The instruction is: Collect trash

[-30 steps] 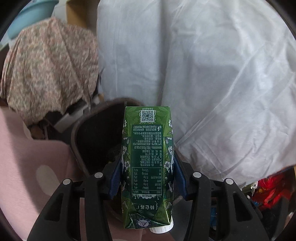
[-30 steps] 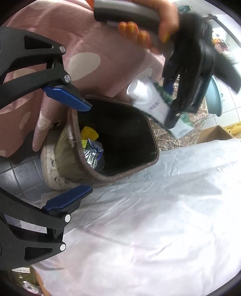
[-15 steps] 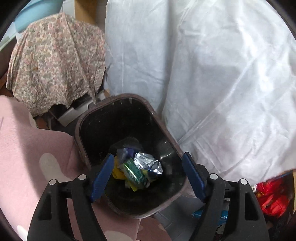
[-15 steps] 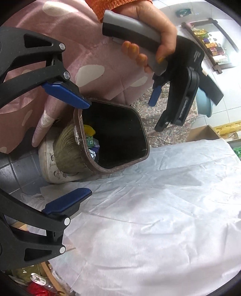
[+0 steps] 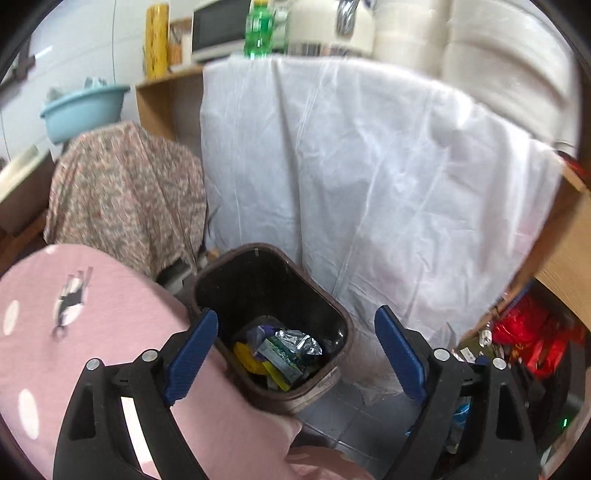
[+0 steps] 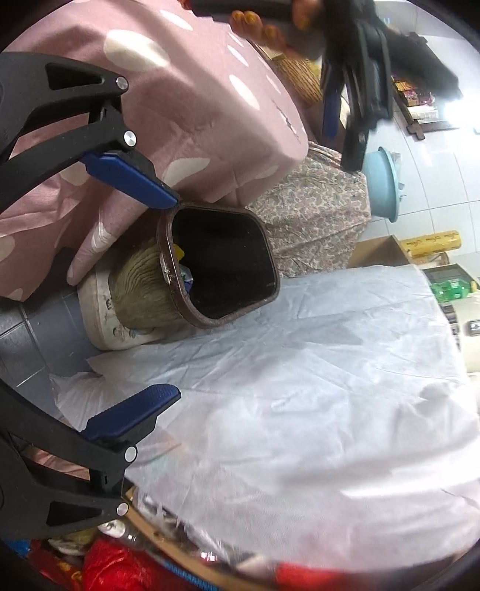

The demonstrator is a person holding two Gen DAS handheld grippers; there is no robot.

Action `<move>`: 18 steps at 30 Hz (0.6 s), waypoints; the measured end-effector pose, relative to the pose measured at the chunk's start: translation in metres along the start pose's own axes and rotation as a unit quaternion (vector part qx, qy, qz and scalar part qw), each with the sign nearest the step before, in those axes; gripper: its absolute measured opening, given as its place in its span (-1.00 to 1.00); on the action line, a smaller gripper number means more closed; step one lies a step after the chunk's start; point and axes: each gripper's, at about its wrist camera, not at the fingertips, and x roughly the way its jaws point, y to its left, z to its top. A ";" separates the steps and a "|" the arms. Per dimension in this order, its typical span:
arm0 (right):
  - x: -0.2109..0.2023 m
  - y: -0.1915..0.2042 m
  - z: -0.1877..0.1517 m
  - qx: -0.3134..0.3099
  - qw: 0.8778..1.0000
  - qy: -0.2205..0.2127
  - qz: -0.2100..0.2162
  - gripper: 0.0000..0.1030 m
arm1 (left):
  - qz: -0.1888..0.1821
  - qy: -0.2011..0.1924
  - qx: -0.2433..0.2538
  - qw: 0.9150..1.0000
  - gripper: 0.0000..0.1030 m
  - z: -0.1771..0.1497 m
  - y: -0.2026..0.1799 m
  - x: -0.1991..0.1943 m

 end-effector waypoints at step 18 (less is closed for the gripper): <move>-0.139 0.117 -0.019 -0.027 0.990 -0.120 0.068 0.89 | 0.143 -0.200 0.002 0.969 0.90 -0.167 0.012 -0.212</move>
